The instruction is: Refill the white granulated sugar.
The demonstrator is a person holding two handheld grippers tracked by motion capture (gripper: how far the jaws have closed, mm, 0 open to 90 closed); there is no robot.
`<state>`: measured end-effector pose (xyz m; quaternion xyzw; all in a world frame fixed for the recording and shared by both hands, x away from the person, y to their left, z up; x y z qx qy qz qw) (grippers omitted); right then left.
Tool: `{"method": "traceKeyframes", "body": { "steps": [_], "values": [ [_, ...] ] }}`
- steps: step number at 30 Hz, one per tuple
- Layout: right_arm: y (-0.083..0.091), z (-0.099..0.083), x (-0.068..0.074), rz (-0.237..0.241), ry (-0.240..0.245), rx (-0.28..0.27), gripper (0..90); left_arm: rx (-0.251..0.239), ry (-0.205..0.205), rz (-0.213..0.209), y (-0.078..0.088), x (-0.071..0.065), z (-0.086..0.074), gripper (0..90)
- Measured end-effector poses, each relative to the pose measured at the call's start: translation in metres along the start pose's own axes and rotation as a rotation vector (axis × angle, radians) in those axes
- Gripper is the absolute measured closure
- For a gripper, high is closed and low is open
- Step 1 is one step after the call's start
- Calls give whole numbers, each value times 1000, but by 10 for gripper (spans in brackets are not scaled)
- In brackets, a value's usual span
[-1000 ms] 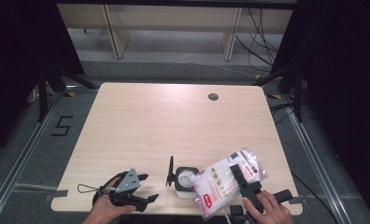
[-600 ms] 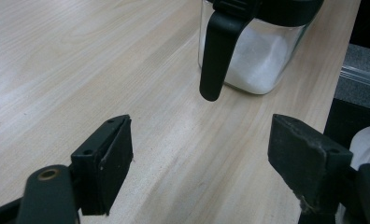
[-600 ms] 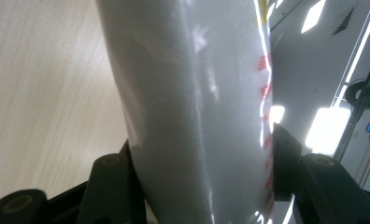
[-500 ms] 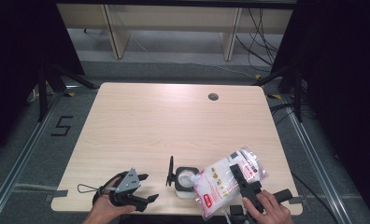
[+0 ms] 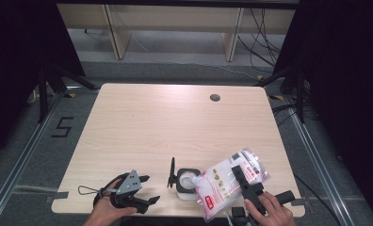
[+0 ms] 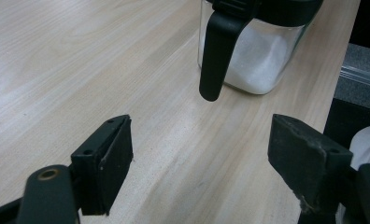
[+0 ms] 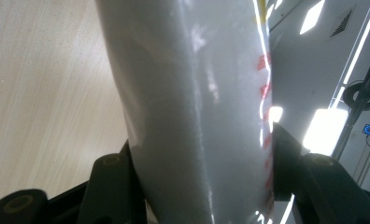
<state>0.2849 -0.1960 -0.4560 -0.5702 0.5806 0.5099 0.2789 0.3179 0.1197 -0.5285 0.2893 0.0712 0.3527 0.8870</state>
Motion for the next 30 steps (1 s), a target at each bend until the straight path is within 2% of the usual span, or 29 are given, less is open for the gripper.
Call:
{"method": "traceKeyframes", "body": {
  "steps": [3, 6, 7, 10, 15, 16, 17, 30],
  "values": [
    [0, 0, -1, -1, 12, -4, 501, 2, -5, 3, 0, 1, 0, 218],
    [0, 0, 0, -1, -4, 1, 503, 7, -7, -3, 1, 1, 0, 219],
    [0, 0, -1, 1, 12, -5, 504, 4, -6, -1, 0, 1, 0, 219],
    [0, 0, 0, 2, -7, 0, 507, 3, -5, 2, 0, 1, 0, 218],
    [-1, 0, -1, -4, 11, -12, 514, 2, -4, 2, 0, 1, 0, 219],
    [-1, 0, -1, -4, 9, -12, 515, 0, 0, 0, 0, 0, 0, 219],
    [-1, 1, 0, 1, -12, -17, 517, 0, -1, -1, 0, 0, 0, 219],
    [-2, 0, 1, 2, -8, -24, 531, -1, 2, 0, 0, 0, 0, 218]
  ]
}}
Point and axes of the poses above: each handheld gripper's, and its own axes: y roughly backward along the jaws, z roughly out of its top, x roughly to its left, the point moved 5 cm from there along -y, roughly forward along the jaws, and after that the axes turned 11 degrees about z, right-handed, at the moved point
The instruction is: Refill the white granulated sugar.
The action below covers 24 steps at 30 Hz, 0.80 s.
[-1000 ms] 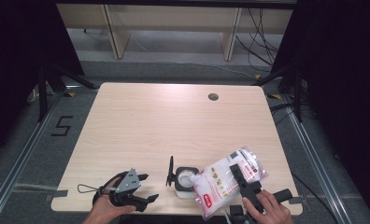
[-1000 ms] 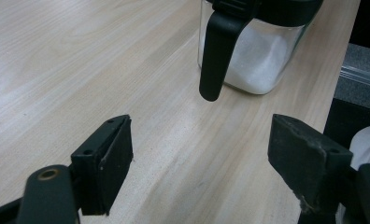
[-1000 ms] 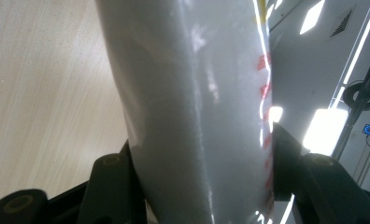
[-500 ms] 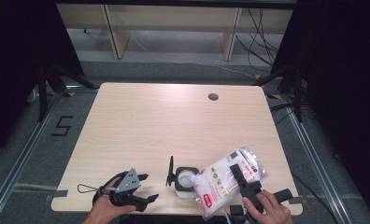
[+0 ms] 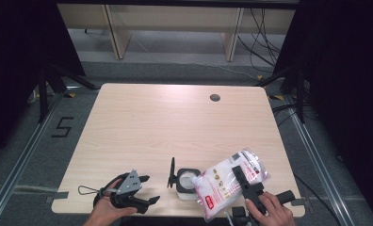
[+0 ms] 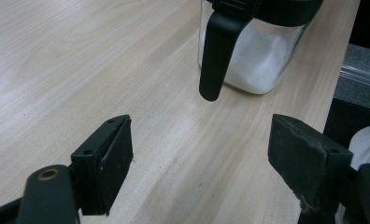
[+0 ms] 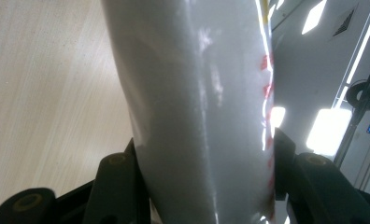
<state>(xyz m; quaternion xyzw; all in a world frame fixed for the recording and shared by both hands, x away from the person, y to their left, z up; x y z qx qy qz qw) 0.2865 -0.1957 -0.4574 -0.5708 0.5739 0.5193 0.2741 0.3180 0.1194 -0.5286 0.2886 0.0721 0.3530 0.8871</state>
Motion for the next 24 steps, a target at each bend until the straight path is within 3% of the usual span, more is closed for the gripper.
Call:
{"method": "traceKeyframes", "body": {
  "steps": [10, 15, 19, 20, 24],
  "values": [
    [0, 0, 1, 6, -2, 1, 539, 5, -6, -2, 1, 1, 0, 219],
    [-1, -1, 5, 19, -32, 5, 544, 6, -7, -2, 1, 1, 0, 218],
    [0, -1, 2, 11, 2, 8, 545, 5, -8, -2, 1, 1, 0, 219],
    [-1, -2, 5, 19, -23, 8, 547, 4, -7, -1, 0, 1, 0, 219],
    [-1, -1, 2, 10, 13, 3, 551, 4, -9, 2, 0, 1, 0, 219]
  ]
}}
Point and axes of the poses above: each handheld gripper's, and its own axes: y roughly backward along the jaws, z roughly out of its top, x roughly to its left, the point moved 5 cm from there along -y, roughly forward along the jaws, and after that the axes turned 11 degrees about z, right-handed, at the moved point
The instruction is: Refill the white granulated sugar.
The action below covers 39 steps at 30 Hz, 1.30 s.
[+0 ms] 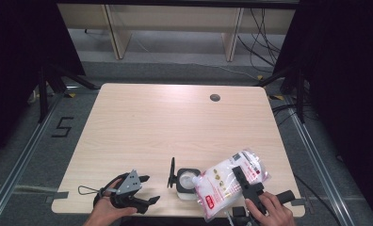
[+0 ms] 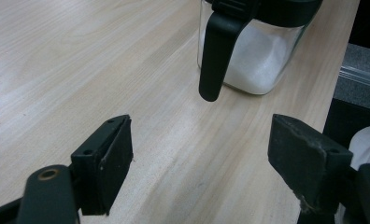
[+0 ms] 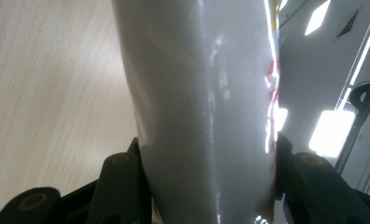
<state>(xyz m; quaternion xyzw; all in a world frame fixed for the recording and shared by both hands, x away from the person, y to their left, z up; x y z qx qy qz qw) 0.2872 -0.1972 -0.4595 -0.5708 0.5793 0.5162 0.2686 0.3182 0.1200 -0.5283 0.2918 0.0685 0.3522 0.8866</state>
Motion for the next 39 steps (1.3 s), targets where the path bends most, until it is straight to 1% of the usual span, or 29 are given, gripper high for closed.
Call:
{"method": "traceKeyframes", "body": {
  "steps": [4, 7, 8, 9, 18, 19, 20, 25, 28, 39],
  "values": [
    [0, 0, 2, 6, -16, 8, 552, -4, 6, -3, 0, -1, 0, 219],
    [0, 0, 2, 6, -13, 7, 552, -1, 0, 0, 0, 0, 0, 219],
    [0, 0, 2, 5, -23, 4, 553, 0, -1, 0, 0, 0, 0, 218],
    [0, 0, 1, 1, -6, -3, 553, 0, -1, 0, 0, 0, 0, 219],
    [-1, 0, 2, 1, -9, -8, 555, -3, 4, -2, 0, -1, 0, 219],
    [-1, -1, 4, 7, -28, -8, 556, -3, 4, -2, 0, -1, 0, 218],
    [-1, 0, 2, -1, -6, -8, 556, -3, 3, -2, 0, -1, 0, 218],
    [-1, 0, 1, 0, -5, -7, 556, 1, -1, 5, 0, 0, 0, 219],
    [-1, 0, 1, 0, -5, -7, 556, -3, 6, -2, 0, -1, 0, 219],
    [-1, 0, 1, 0, -10, -5, 557, -3, 6, -2, 0, -1, 0, 219]
  ]
}}
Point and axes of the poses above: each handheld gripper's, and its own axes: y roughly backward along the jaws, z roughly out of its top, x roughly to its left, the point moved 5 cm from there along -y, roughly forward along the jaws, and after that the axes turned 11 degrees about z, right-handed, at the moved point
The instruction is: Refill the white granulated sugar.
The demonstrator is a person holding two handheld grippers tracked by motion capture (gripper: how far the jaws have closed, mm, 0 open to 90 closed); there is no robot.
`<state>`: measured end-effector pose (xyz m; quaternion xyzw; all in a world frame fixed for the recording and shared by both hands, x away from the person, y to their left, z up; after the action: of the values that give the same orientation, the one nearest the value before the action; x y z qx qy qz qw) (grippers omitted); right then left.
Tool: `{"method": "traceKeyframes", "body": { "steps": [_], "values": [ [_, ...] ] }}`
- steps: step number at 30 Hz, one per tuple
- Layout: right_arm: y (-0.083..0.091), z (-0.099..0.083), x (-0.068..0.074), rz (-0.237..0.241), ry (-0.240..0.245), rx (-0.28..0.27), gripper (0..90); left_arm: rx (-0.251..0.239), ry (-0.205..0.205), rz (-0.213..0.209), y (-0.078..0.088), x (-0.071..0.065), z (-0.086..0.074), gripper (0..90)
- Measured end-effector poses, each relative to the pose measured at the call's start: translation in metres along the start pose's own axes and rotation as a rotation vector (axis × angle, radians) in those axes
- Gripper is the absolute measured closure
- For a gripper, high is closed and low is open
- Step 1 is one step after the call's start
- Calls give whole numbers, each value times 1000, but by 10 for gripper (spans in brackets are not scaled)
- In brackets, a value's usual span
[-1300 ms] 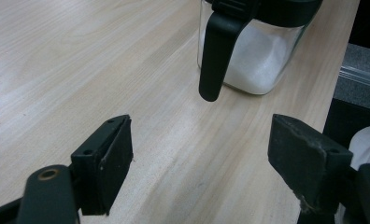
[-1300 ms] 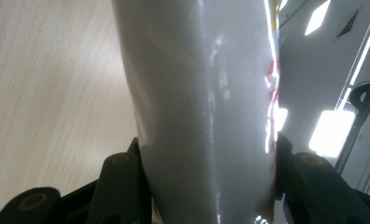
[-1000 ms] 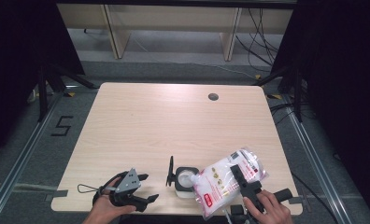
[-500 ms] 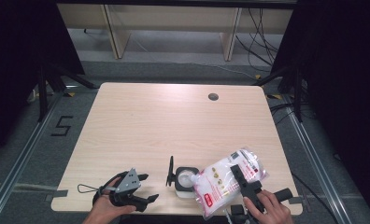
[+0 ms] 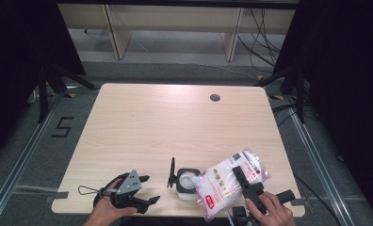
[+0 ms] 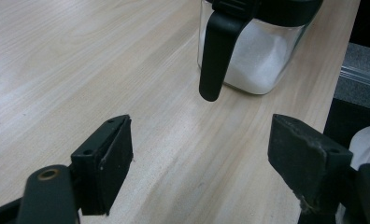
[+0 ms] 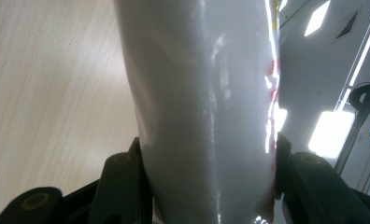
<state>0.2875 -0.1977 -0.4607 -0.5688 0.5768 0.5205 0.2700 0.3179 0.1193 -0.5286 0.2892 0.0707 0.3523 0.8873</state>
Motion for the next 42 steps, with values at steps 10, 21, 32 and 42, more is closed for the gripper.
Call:
{"method": "traceKeyframes", "body": {
  "steps": [10, 21, 32, 42],
  "values": [
    [1, 0, -1, -1, 8, 12, 558, 6, -6, 4, 1, 1, 0, 219],
    [3, 0, -5, -8, 46, 12, 558, 6, -7, -2, 1, 1, 0, 219],
    [2, 0, -2, -3, 10, 11, 559, -9, 3, -3, 0, 0, 0, 219],
    [2, 0, -2, -2, 2, 4, 560, -14, 13, -3, 0, -1, 1, 219]
  ]
}}
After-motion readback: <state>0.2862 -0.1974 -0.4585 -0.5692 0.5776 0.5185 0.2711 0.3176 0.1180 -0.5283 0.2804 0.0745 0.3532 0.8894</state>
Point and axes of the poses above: each handheld gripper's, and its own axes: y roughly backward along the jaws, z roughly out of its top, x roughly to its left, the point moved 5 cm from there along -y, roughly forward along the jaws, and after that the axes turned 11 degrees about z, right-handed, at the moved point
